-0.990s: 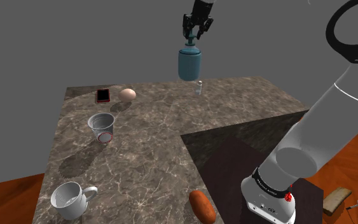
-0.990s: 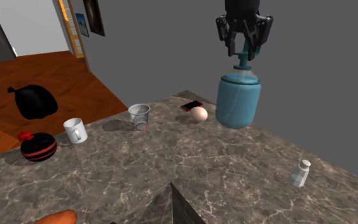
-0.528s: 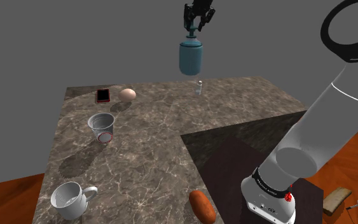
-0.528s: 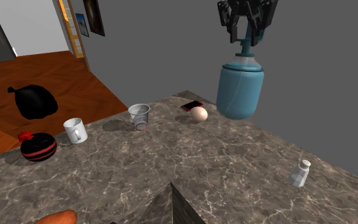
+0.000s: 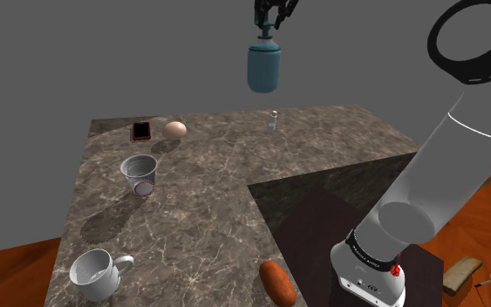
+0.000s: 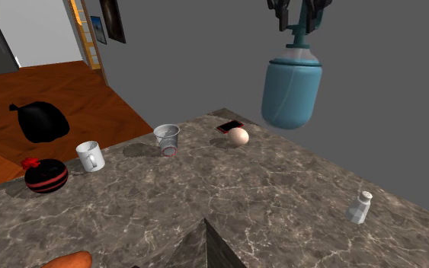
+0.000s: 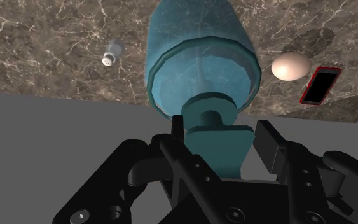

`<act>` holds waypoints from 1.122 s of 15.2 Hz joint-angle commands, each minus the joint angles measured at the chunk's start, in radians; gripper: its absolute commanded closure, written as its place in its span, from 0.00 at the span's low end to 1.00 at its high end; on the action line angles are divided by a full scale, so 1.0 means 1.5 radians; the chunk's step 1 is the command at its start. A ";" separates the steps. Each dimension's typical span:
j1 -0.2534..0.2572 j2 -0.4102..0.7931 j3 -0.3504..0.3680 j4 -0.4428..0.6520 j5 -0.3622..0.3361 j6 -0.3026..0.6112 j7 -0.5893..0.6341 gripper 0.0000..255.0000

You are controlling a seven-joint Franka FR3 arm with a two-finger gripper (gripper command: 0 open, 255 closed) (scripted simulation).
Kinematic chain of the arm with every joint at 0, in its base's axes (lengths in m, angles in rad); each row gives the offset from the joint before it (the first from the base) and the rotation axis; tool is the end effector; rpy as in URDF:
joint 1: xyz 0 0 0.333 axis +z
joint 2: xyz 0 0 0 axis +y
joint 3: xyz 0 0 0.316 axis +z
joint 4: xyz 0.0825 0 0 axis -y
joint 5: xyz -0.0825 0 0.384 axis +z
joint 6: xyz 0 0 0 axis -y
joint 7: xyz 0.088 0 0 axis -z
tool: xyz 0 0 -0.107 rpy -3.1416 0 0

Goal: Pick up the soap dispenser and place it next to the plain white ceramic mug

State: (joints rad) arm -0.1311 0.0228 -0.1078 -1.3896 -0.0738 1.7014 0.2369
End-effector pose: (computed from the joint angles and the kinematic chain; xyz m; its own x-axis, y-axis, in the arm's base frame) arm 0.5530 -0.1409 0.7119 0.8497 -0.4375 0.2945 -0.4595 -0.8882 0.0063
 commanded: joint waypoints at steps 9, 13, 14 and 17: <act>-0.004 0.066 -0.003 0.187 0.009 -0.120 -0.012 1.00; 0.016 0.037 0.010 0.162 -0.004 -0.127 0.016 1.00; 0.025 0.018 0.017 0.138 -0.011 -0.123 0.031 1.00; 0.051 -0.031 0.040 0.077 -0.028 -0.116 0.077 1.00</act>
State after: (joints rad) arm -0.0657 0.0028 -0.0590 -1.2411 -0.1068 1.5230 0.3307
